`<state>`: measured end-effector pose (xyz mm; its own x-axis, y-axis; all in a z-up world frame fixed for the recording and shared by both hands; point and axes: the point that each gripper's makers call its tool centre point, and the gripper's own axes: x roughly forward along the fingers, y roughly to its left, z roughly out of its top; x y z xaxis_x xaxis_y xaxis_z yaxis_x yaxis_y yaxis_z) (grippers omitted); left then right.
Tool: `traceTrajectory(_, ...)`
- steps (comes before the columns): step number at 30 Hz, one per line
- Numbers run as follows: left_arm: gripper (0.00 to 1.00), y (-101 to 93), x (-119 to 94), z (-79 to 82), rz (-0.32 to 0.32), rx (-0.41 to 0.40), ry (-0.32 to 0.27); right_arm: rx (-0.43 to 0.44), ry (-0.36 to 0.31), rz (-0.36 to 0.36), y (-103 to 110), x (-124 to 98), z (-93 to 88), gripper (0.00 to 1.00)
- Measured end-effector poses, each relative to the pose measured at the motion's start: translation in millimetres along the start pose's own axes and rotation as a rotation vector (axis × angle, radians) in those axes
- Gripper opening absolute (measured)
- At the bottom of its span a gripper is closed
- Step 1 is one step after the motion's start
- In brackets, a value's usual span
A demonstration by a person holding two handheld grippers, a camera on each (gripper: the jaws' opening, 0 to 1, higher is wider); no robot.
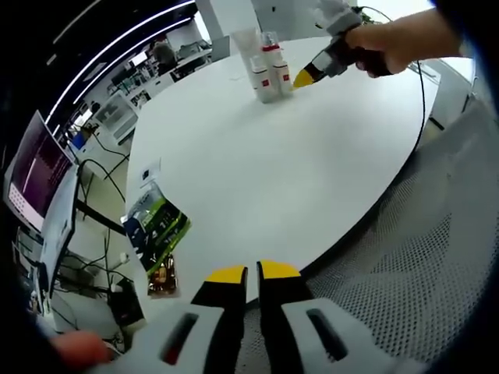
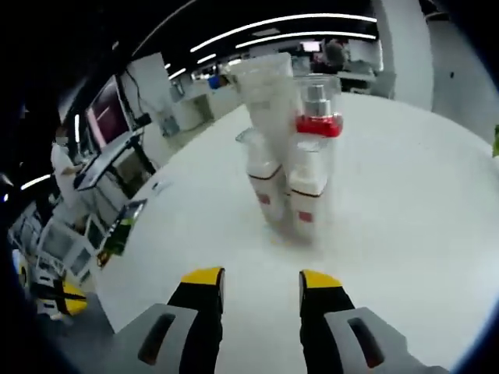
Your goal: Arrange the skincare products in the storage area until every visible bottle or jar stands upright without overlapping.
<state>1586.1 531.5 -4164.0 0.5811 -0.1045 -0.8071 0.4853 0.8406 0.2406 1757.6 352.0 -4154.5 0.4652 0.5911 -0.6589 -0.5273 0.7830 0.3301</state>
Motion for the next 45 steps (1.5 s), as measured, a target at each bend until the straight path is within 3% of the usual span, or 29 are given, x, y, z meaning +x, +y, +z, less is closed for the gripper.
traceTrajectory(3,0.00,-0.1,0,-0.7,0.000,-0.002,0.003,-0.027,0.018,0.087,36,4,5.8,0.44)
traceTrajectory(5,0.00,-0.9,1,-2.3,-0.002,-0.001,0.011,-0.020,0.061,0.172,74,18,16.5,0.49)
traceTrajectory(8,0.00,-2.0,1,-3.3,-0.006,0.000,0.018,-0.025,0.092,0.219,113,33,35.0,0.55)
traceTrajectory(14,0.00,-2.7,0,-3.3,-0.010,0.001,0.018,-0.073,0.094,0.282,190,68,96.8,0.68)
traceTrajectory(20,0.00,-1.6,-1,-3.1,-0.006,-0.006,0.017,-0.205,0.160,0.283,253,113,127.1,0.72)
traceTrajectory(23,0.00,-3.5,-2,-1.0,-0.012,0.002,0.006,-0.271,0.195,0.244,266,138,130.1,0.82)
traceTrajectory(26,0.00,-5.1,-2,0.1,-0.020,0.010,0.001,-0.244,0.269,0.193,266,157,118.8,0.84)
traceTrajectory(29,0.00,-5.3,-1,-1.0,-0.022,0.019,0.009,-0.241,0.350,0.116,253,174,101.3,0.83)
traceTrajectory(32,0.00,-1.3,0,-4.2,-0.010,0.000,0.028,-0.282,0.353,0.024,234,191,96.1,0.86)
traceTrajectory(35,0.00,-4.9,-1,-3.2,-0.020,0.021,0.023,-0.311,0.424,-0.046,219,203,77.5,0.96)
traceTrajectory(37,0.00,-5.7,-2,0.7,-0.024,0.026,0.002,-0.309,0.454,-0.075,213,210,69.8,0.97)
traceTrajectory(40,0.00,-5.6,-1,0.6,-0.025,0.023,0.003,-0.235,0.489,-0.107,213,217,55.5,0.98)
traceTrajectory(45,0.00,-6.3,0,0.7,-0.027,0.025,0.000,-0.249,0.499,-0.146,219,227,43.5,0.99)
